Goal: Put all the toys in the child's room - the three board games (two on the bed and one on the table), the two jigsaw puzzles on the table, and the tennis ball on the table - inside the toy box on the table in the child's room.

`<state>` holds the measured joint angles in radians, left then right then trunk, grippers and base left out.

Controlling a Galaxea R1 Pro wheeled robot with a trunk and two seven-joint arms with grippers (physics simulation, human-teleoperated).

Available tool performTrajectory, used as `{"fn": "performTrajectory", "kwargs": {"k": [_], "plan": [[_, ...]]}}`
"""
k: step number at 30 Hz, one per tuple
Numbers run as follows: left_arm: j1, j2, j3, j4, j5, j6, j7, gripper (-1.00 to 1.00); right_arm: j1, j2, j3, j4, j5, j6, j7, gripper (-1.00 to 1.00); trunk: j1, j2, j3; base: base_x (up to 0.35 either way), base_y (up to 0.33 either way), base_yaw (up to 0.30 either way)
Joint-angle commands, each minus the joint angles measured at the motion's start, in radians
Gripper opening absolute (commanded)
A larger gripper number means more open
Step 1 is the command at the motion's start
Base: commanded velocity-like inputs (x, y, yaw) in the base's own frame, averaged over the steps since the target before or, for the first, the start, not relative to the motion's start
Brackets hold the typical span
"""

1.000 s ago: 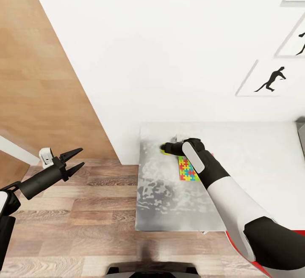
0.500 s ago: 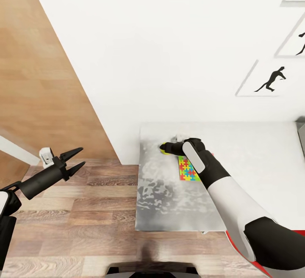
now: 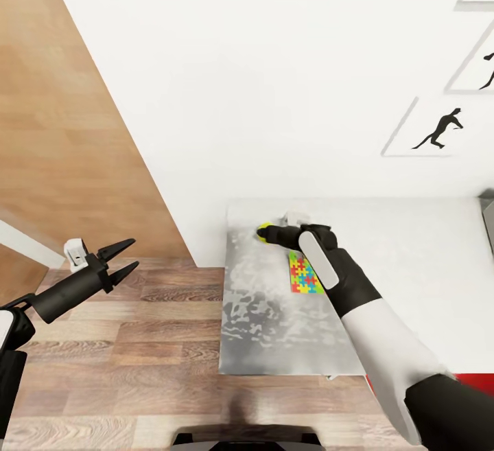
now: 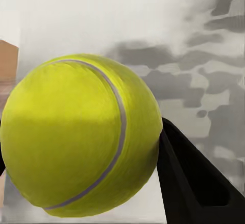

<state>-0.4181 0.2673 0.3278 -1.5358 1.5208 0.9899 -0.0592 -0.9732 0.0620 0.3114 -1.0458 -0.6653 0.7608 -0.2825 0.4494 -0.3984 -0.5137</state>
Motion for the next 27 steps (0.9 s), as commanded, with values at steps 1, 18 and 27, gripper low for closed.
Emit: {"fn": "performTrajectory", "kwargs": {"k": [1,18,27], "plan": [[-0.001,0.0,0.001,0.0,-0.006,0.004,-0.006,1.0,0.0,0.0,0.001,-0.002,-0.013,0.001,-0.012,-1.0,0.001,-0.002,-0.001,0.0,0.0,0.0],[-0.009,-0.03,-0.039,-0.003,-0.007,-0.004,-0.007,1.0,0.228,-0.14,-0.027,-0.517,-0.015,0.048,-0.015,-1.0,0.001,-0.002,-0.001,0.0,0.0,-0.02],[-0.055,-0.065,-0.137,0.001,-0.027,-0.012,-0.001,1.0,0.191,-0.178,-0.137,-0.559,-0.017,0.114,-0.009,-1.0,0.001,-0.002,0.002,0.0,0.0,-0.218]]}}
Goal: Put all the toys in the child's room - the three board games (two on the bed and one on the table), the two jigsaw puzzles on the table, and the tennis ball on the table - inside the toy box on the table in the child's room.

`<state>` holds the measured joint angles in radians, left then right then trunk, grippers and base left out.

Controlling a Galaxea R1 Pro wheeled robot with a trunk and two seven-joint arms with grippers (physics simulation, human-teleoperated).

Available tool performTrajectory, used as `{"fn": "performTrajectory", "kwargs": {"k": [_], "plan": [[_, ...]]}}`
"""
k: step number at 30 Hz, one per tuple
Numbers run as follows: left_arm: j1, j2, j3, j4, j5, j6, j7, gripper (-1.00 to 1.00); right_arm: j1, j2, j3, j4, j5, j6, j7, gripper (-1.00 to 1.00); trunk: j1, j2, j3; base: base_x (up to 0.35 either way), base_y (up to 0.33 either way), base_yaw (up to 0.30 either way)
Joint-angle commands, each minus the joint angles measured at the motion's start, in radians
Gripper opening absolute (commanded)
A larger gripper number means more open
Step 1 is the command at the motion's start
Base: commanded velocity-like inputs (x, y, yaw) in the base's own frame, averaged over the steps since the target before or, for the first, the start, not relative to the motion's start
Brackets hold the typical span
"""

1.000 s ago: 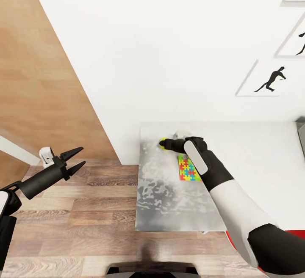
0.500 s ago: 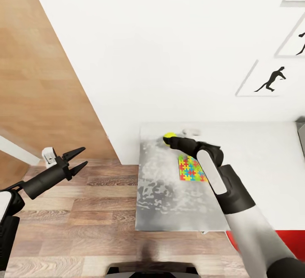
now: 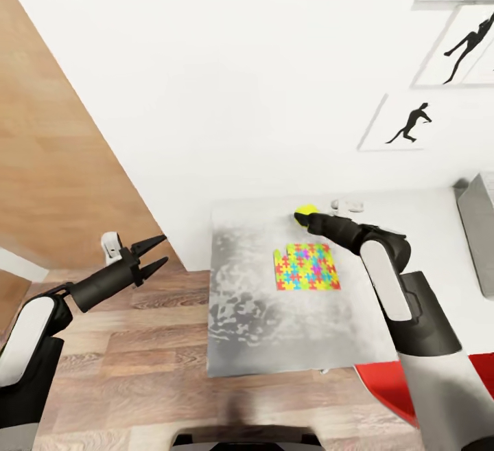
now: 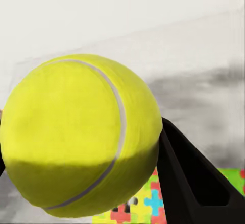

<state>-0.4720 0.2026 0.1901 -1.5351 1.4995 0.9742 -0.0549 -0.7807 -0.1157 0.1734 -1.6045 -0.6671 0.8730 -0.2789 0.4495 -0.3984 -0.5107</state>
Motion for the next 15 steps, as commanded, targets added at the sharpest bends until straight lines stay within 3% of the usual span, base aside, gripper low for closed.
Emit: {"fn": "performTrajectory", "kwargs": {"k": [1,3,4,9,11,12,15], "plan": [[-0.005,-0.006,-0.011,0.0,-0.017,0.004,-0.005,1.0,-0.011,-0.009,-0.023,-0.002,-0.017,0.03,-0.008,-1.0,0.001,-0.002,-0.001,0.0,0.0,-0.26],[-0.01,-0.019,-0.027,-0.001,-0.038,0.003,-0.005,1.0,-0.036,-0.031,-0.08,-0.005,-0.02,0.097,0.021,-1.0,0.001,-0.002,0.0,0.0,0.0,-0.265],[-0.01,-0.019,-0.027,-0.001,-0.038,0.003,-0.005,1.0,-0.036,-0.031,-0.08,-0.005,-0.02,0.097,0.021,-1.0,0.001,-0.002,0.0,0.0,0.0,-0.266],[-0.016,-0.041,-0.045,-0.005,-0.063,0.002,-0.006,1.0,-0.087,-0.089,-0.192,-0.008,-0.035,0.174,0.185,-1.0,0.001,-0.002,0.003,0.0,0.0,-0.272],[-0.017,-0.047,-0.05,-0.006,-0.07,0.001,-0.006,1.0,-0.099,-0.117,-0.215,-0.008,-0.039,0.174,0.245,-1.0,0.001,-0.002,0.004,0.0,0.0,-0.273],[-0.017,-0.047,-0.05,-0.006,-0.07,0.001,-0.006,1.0,-0.099,-0.117,-0.215,-0.008,-0.039,0.174,0.245,-1.0,0.001,-0.002,0.004,0.0,0.0,-0.272],[-0.016,-0.056,-0.054,-0.007,-0.077,0.001,-0.006,1.0,-0.113,-0.158,-0.234,-0.009,-0.044,0.174,0.302,-1.0,0.001,-0.002,0.007,0.0,0.0,-0.264]]}}
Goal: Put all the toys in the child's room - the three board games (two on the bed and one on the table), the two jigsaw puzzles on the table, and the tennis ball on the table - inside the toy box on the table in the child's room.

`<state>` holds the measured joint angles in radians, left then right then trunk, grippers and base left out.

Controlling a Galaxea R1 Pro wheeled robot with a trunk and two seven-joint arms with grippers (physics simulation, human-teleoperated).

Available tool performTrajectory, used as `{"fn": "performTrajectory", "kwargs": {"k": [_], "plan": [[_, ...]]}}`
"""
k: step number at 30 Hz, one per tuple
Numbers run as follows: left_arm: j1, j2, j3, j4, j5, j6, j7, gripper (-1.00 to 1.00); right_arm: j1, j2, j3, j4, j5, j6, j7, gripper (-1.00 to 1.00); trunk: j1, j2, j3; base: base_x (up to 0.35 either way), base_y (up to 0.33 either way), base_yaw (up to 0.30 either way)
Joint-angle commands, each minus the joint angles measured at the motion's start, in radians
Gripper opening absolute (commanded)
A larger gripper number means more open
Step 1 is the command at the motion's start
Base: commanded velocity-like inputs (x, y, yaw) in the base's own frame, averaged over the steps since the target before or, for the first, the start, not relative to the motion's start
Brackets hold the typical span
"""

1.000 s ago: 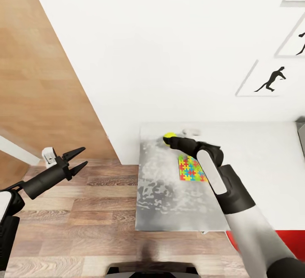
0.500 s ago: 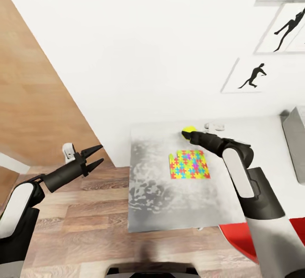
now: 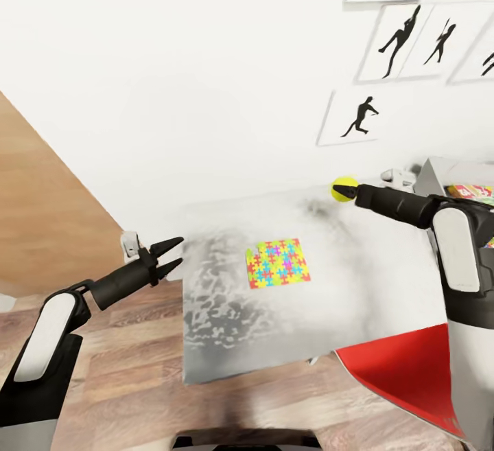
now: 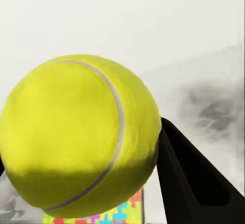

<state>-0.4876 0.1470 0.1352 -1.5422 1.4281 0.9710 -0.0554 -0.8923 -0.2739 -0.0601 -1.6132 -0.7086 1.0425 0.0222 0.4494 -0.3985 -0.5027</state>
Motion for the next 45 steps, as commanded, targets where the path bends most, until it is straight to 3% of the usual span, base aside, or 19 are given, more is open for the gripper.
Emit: {"fn": "performTrajectory", "kwargs": {"k": [1,8,33,45], "plan": [[0.0,-0.002,0.001,0.0,-0.007,0.004,-0.006,1.0,-0.004,-0.012,-0.005,0.0,-0.004,0.005,0.013,-1.0,0.001,-0.002,-0.001,0.0,0.0,-0.255],[0.002,-0.008,0.001,0.0,-0.014,0.005,-0.006,1.0,-0.011,-0.035,-0.017,0.0,-0.013,0.005,0.052,-1.0,0.001,-0.002,0.007,0.0,0.0,-0.209],[0.004,-0.01,-0.003,-0.026,-0.014,0.008,-0.01,1.0,-0.078,-0.042,-0.019,-0.001,-0.017,0.005,0.065,-1.0,0.001,-0.002,0.046,0.0,-0.003,-0.12],[0.004,-0.01,-0.005,-0.028,-0.014,0.008,-0.007,1.0,-0.079,-0.047,-0.02,-0.001,-0.017,0.005,0.065,-1.0,0.001,-0.002,0.065,0.0,-0.188,-0.112]]}}
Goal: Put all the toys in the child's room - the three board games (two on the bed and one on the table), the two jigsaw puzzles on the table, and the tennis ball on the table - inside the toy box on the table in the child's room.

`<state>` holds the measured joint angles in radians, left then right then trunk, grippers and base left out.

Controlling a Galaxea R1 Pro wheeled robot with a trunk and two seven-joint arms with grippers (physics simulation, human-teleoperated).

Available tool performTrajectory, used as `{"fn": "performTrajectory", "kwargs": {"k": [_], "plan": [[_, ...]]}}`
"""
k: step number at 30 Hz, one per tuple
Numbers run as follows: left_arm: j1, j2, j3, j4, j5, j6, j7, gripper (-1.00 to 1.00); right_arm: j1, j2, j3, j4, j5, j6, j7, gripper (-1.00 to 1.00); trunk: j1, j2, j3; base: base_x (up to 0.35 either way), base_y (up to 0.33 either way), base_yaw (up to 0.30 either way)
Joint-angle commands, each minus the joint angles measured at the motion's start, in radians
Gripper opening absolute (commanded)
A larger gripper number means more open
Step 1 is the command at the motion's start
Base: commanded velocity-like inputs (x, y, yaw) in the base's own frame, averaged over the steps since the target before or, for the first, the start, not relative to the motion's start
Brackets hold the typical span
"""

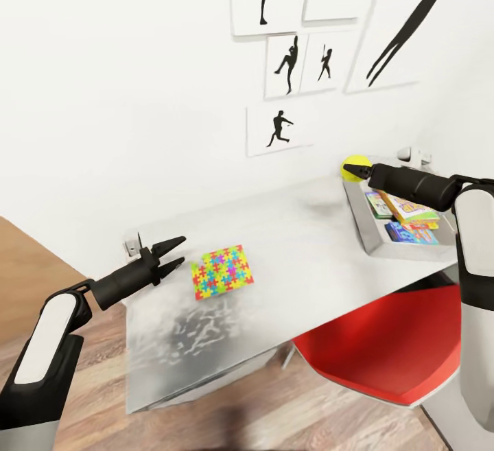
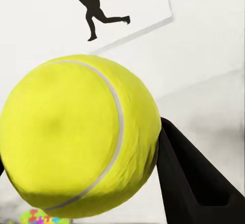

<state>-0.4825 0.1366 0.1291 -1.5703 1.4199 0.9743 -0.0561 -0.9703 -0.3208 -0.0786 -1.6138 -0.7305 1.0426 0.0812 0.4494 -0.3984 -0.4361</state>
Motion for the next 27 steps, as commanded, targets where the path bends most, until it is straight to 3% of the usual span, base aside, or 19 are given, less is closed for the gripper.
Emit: {"fn": "performTrajectory", "kwargs": {"k": [1,27], "plan": [[-0.001,0.0,0.001,0.0,-0.006,0.004,-0.006,1.0,-0.001,0.0,-0.001,0.0,0.005,0.005,0.006,-1.0,0.001,-0.002,0.0,0.0,-0.145,-0.112],[-0.001,0.0,0.001,0.0,-0.007,0.004,-0.005,1.0,0.013,0.005,0.0,0.0,0.005,0.005,0.006,-1.0,0.001,-0.002,0.042,0.0,-0.025,-0.111]]}}
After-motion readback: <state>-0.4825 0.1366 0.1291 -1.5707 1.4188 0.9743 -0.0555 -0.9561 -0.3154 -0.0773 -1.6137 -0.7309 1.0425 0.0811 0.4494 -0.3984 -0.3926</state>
